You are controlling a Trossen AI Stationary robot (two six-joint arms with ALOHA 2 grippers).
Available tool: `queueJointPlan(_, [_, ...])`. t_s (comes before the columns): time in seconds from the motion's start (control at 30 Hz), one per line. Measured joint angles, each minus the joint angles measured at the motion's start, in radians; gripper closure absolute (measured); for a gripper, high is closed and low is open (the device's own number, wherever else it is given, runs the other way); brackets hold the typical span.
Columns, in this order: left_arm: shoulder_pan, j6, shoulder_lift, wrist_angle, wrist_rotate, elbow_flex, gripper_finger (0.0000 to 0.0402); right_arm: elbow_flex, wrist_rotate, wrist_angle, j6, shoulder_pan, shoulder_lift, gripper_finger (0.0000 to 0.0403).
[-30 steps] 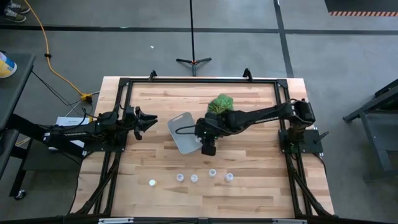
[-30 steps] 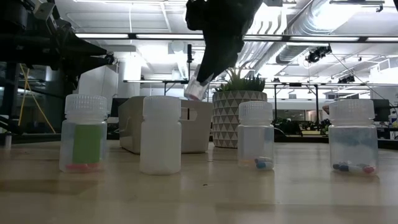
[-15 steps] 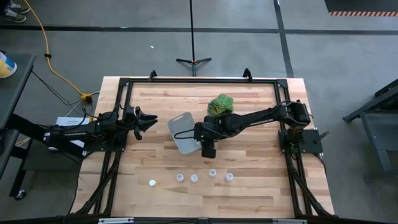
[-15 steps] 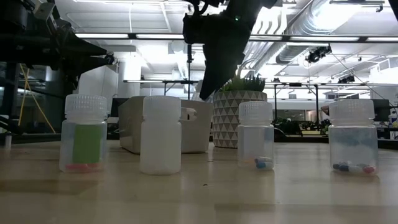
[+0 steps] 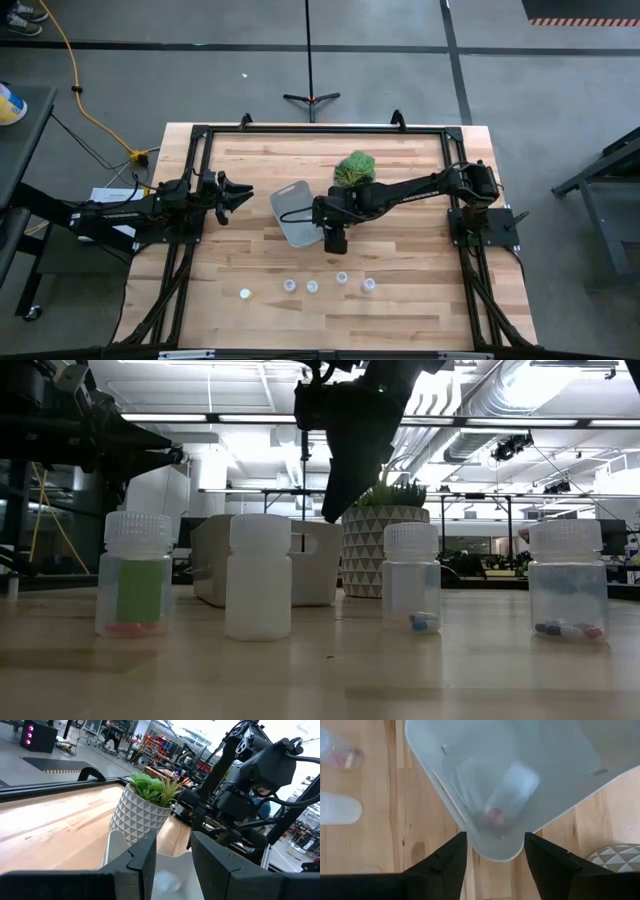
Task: Pick and place pill bottles into a basket
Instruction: Put the transparent pill bottle into the white bin
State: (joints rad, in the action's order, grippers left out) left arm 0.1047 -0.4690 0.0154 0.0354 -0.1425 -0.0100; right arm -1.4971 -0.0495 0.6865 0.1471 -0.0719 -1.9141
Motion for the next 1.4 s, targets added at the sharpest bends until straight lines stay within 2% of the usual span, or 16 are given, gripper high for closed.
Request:
queueJointPlan(0.3, [0.0,0.0,0.0,0.0,0.0,0.0,0.0245,-0.039,-0.059,-0.005,0.007,0.007,0.012,0.0215])
queueJointPlan(0.4, [0.0,0.0,0.0,0.0,0.0,0.0,0.0245,-0.118,-0.009,0.031,0.005,0.01,0.013,0.0222])
queueJointPlan(0.6, [0.0,0.0,0.0,0.0,0.0,0.0,0.0245,-0.254,0.16,0.114,-0.051,-0.037,0.015,0.0242])
queueJointPlan(0.73, [0.0,0.0,0.0,0.0,0.0,0.0,0.0245,-0.277,0.179,0.253,-0.047,-0.102,0.016,0.0255])
queueJointPlan(0.83, [0.0,0.0,0.0,0.0,0.0,0.0,0.0245,-0.253,0.198,0.401,0.016,-0.157,0.016,0.0261])
queueJointPlan(0.9, [0.0,0.0,0.0,0.0,0.0,0.0,0.0245,-0.217,0.219,0.44,0.085,-0.195,0.016,0.0264])
queueJointPlan(1.07, [0.0,0.0,0.0,0.0,0.0,0.0,0.0245,-0.131,0.217,0.393,0.218,-0.297,0.018,0.0259])
queueJointPlan(1.23, [0.0,0.0,0.0,0.0,0.001,0.0,0.0245,-0.092,0.127,0.361,0.323,-0.364,0.018,0.0228])
queueJointPlan(1.4, [0.0,0.0,0.0,0.0,0.001,0.0,0.0245,-0.033,0.102,0.325,0.364,-0.406,0.019,0.0183])
